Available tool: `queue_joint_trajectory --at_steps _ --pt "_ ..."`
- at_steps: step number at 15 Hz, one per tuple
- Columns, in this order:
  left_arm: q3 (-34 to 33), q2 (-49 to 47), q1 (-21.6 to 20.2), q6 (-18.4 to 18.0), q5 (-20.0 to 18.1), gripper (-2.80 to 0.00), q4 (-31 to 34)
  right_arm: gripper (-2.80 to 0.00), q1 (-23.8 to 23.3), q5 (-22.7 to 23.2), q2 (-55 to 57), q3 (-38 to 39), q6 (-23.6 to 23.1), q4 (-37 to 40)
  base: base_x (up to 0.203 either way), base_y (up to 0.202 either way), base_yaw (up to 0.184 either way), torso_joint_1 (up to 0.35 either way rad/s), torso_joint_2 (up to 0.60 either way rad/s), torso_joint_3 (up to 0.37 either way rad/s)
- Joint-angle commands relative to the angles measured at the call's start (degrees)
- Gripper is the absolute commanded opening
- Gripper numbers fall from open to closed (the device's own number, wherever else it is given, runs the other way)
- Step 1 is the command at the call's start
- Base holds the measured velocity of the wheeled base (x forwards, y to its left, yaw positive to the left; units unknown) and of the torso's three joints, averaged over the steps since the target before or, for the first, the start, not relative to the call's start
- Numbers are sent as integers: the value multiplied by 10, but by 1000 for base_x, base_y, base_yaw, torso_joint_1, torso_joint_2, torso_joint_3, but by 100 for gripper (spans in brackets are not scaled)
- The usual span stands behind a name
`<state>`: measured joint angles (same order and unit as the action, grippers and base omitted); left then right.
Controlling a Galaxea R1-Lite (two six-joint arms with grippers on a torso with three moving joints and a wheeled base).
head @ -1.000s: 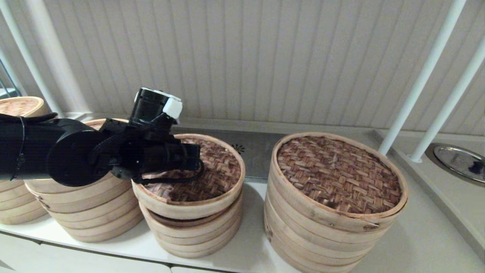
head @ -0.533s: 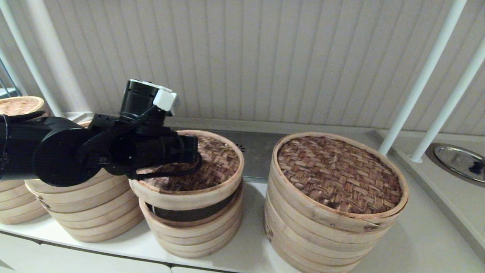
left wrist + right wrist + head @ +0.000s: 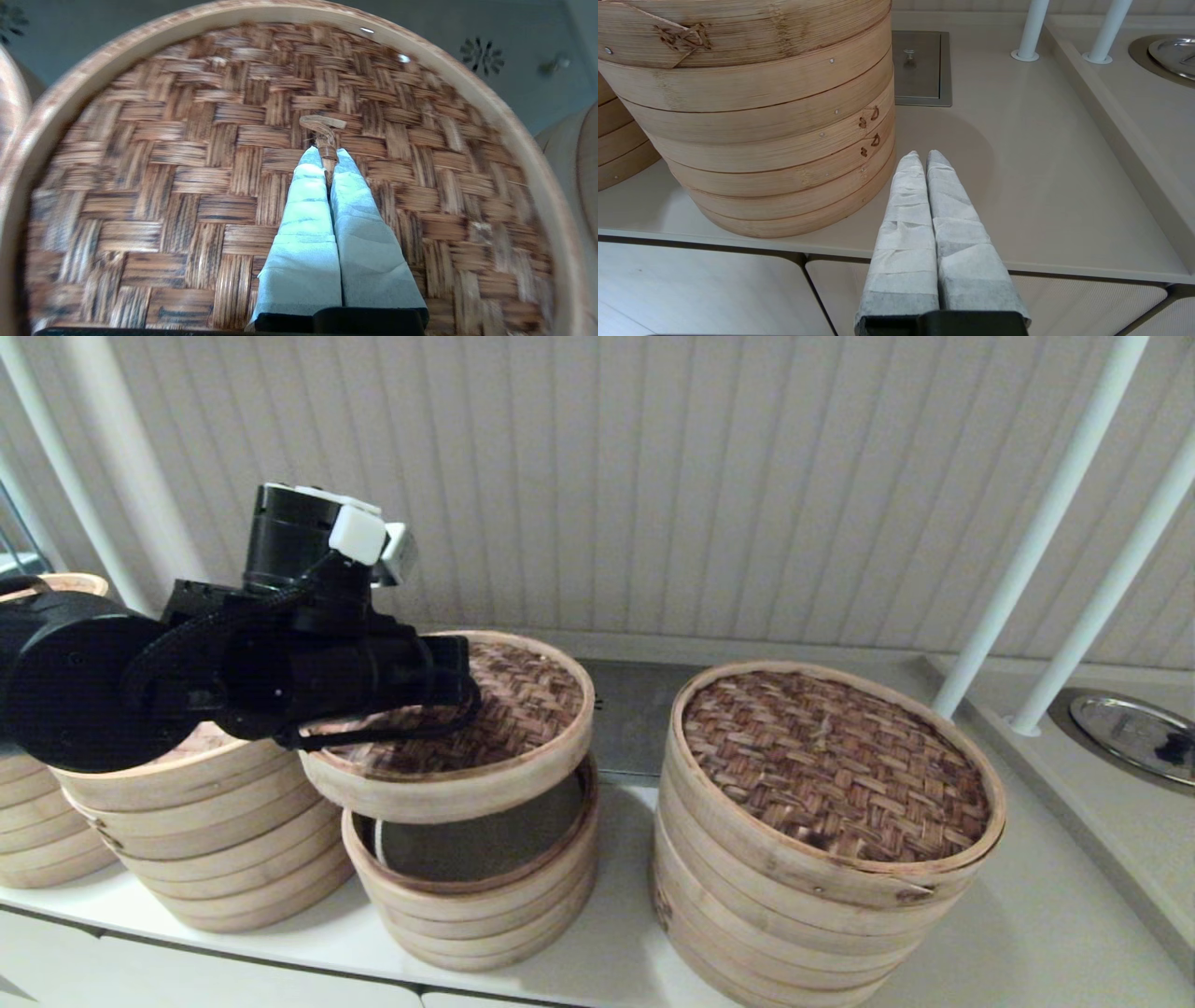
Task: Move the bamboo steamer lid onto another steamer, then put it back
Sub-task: Put the steamer
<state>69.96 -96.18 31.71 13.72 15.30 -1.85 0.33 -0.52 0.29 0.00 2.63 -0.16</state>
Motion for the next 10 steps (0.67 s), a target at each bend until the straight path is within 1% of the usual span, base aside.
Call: queue_joint_trajectory --at_steps 1,5,7,8,10 --pt "13 13 -14 -2 -5 -280 4 -280 0 0 0 2 0 0 0 0 0 0 0 0" --pt "39 38 -35 -9 -11 -280 38 -280 0 0 0 2 0 0 0 0 0 0 0 0" --pt "44 54 -59 -9 -24 -280 44 -280 0 0 0 2 0 0 0 0 0 0 0 0" --pt "50 62 -70 -14 -33 -280 58 -280 0 0 0 2 0 0 0 0 0 0 0 0" --pt "60 77 -88 -23 -36 -280 80 -280 0 0 0 2 0 0 0 0 0 0 0 0"
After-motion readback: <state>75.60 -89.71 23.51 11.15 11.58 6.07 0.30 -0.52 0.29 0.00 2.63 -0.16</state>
